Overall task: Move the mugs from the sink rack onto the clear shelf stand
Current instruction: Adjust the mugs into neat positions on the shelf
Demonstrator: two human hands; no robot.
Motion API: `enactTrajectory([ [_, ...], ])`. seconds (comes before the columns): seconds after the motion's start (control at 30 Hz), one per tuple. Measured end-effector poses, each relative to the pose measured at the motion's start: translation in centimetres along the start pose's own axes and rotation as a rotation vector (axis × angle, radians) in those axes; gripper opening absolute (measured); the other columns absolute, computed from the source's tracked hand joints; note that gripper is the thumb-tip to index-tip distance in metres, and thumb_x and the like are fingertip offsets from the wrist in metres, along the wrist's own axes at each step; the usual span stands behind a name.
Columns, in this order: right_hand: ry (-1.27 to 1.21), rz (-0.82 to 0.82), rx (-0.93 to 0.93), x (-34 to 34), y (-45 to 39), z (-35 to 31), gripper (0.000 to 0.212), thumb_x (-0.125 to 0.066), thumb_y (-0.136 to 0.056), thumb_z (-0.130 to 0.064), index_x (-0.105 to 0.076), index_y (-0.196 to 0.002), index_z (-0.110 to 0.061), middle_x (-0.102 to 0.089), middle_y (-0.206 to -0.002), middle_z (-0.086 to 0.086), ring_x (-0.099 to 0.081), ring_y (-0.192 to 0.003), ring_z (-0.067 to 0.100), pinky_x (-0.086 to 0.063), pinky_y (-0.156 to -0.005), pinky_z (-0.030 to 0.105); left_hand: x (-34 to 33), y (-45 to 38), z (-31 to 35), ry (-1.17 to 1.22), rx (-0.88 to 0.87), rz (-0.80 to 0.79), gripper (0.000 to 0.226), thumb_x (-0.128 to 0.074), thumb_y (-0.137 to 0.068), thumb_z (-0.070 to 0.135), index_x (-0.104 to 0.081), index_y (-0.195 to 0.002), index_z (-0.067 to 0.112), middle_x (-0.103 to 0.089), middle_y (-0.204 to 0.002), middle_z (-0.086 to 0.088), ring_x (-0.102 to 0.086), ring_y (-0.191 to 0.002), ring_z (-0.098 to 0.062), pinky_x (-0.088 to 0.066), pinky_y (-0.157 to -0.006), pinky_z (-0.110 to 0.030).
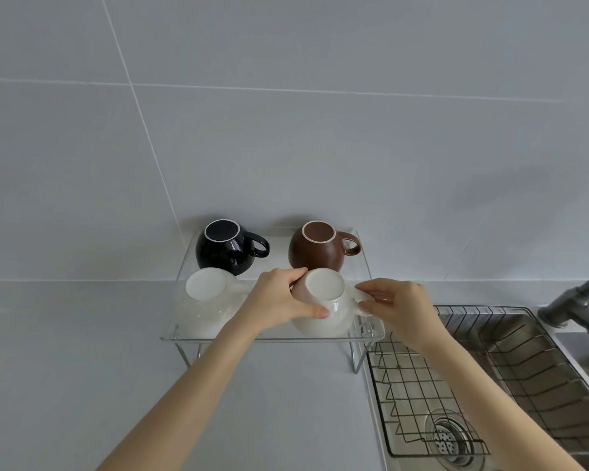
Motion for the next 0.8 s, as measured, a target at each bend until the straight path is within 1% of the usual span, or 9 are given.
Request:
enactTrajectory([
  [0.1, 0.007, -0.020, -0.006, -0.1, -0.5, 0.0, 0.026, -0.068, -0.073, 0.001, -0.071, -0.097, -0.008, -0.070, -0.084, -0.002, -0.059, -0.065, -0.022, -0.043, -0.067, -0.005, -0.1, 0.3, -0.2, -0.002, 0.004, 0.032, 0.068, -0.074, -0.040, 0.054, -0.066, -0.101, 0.023, -0.073, -0.095, -0.004, -0.064, -0.096, -0.022, -0.053, -0.087, -0.043],
  [0.2, 0.024, -0.038, -0.003, 0.0, -1.0, -0.2, 0.025, -0.067, -0.074, 0.002, -0.071, -0.097, -0.008, -0.070, -0.086, -0.001, -0.058, -0.065, -0.023, -0.041, -0.064, -0.006, -0.3, 0.7, -0.4, -0.008, 0.006, 0.063, 0.079, -0.073, -0.042, 0.056, -0.063, -0.113, 0.021, -0.072, -0.103, -0.004, -0.063, -0.100, -0.022, -0.051, -0.084, -0.032],
  [0.33, 0.031, -0.050, -0.007, 0.1, -1.3, -0.1, 0.024, -0.066, -0.075, 0.001, -0.072, -0.095, -0.011, -0.071, -0.086, -0.001, -0.059, -0.066, -0.022, -0.042, -0.065, -0.006, -0.3, 1.2, -0.6, 0.025, 0.025, 0.117, 0.063, -0.082, -0.055, 0.041, -0.063, -0.109, 0.016, -0.071, -0.095, -0.004, -0.063, -0.092, -0.022, -0.044, -0.069, -0.022],
  [0.4, 0.028, -0.048, -0.009, 0.2, -1.3, -0.1, 0.024, -0.067, -0.074, 0.000, -0.072, -0.094, -0.012, -0.071, -0.085, -0.002, -0.059, -0.066, -0.021, -0.043, -0.065, -0.006, -0.4, 1.2, -0.7, 0.028, 0.026, 0.132, 0.066, -0.082, -0.054, 0.042, -0.063, -0.111, 0.014, -0.071, -0.099, -0.007, -0.062, -0.092, -0.024, -0.039, -0.067, -0.019],
  [0.5, 0.014, -0.023, -0.007, 0.3, -1.3, 0.3, 0.024, -0.068, -0.073, -0.001, -0.072, -0.093, -0.013, -0.071, -0.083, -0.002, -0.059, -0.066, -0.021, -0.044, -0.066, -0.005, -0.5, 1.1, -0.9, 0.030, 0.029, 0.140, 0.070, -0.079, -0.051, 0.047, -0.063, -0.111, 0.016, -0.071, -0.100, -0.007, -0.061, -0.092, -0.025, -0.041, -0.070, -0.020],
  [0.53, 0.016, -0.009, -0.004, 0.3, -1.2, 0.4, 0.024, -0.069, -0.073, -0.002, -0.072, -0.094, -0.014, -0.072, -0.083, -0.002, -0.059, -0.067, -0.021, -0.044, -0.067, -0.004, -0.5, 1.1, -0.9, 0.030, 0.033, 0.140, 0.069, -0.079, -0.051, 0.046, -0.063, -0.111, 0.017, -0.071, -0.098, -0.006, -0.061, -0.091, -0.025, -0.042, -0.070, -0.020],
  [0.63, 0.026, 0.022, 0.025, 0.3, -1.0, 0.6, 0.024, -0.070, -0.074, -0.005, -0.072, -0.096, -0.015, -0.071, -0.083, -0.003, -0.058, -0.068, -0.022, -0.043, -0.069, -0.004, -0.4, 1.2, -0.6, 0.057, 0.012, 0.137, 0.053, -0.082, -0.055, 0.040, -0.066, -0.101, 0.019, -0.068, -0.083, 0.001, -0.057, -0.077, -0.018, -0.044, -0.068, -0.023],
  [0.7, 0.022, 0.029, 0.025, 0.2, -1.0, 0.6, 0.025, -0.070, -0.074, -0.006, -0.072, -0.097, -0.014, -0.071, -0.084, -0.002, -0.059, -0.068, -0.021, -0.044, -0.069, -0.004, -0.4, 1.2, -0.6, 0.056, 0.008, 0.135, 0.056, -0.080, -0.051, 0.044, -0.066, -0.100, 0.021, -0.069, -0.084, 0.001, -0.060, -0.080, -0.019, -0.048, -0.071, -0.028],
  [0.8, 0.023, 0.039, 0.016, 0.1, -1.0, 0.7, 0.025, -0.069, -0.075, -0.006, -0.071, -0.099, -0.014, -0.074, -0.089, 0.003, -0.063, -0.072, -0.007, -0.044, -0.071, -0.001, -0.5, 1.2, -0.7, 0.060, 0.009, 0.128, 0.061, -0.075, -0.047, 0.050, -0.066, -0.100, 0.024, -0.072, -0.089, 0.001, -0.063, -0.087, -0.020, -0.051, -0.075, -0.031],
])
Point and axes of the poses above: each hand's wrist, its own y-axis away from the middle knuckle, its own x-axis out of the back of the hand, z = x × y, the point moved 9 cm from there along -y, towards the middle knuckle
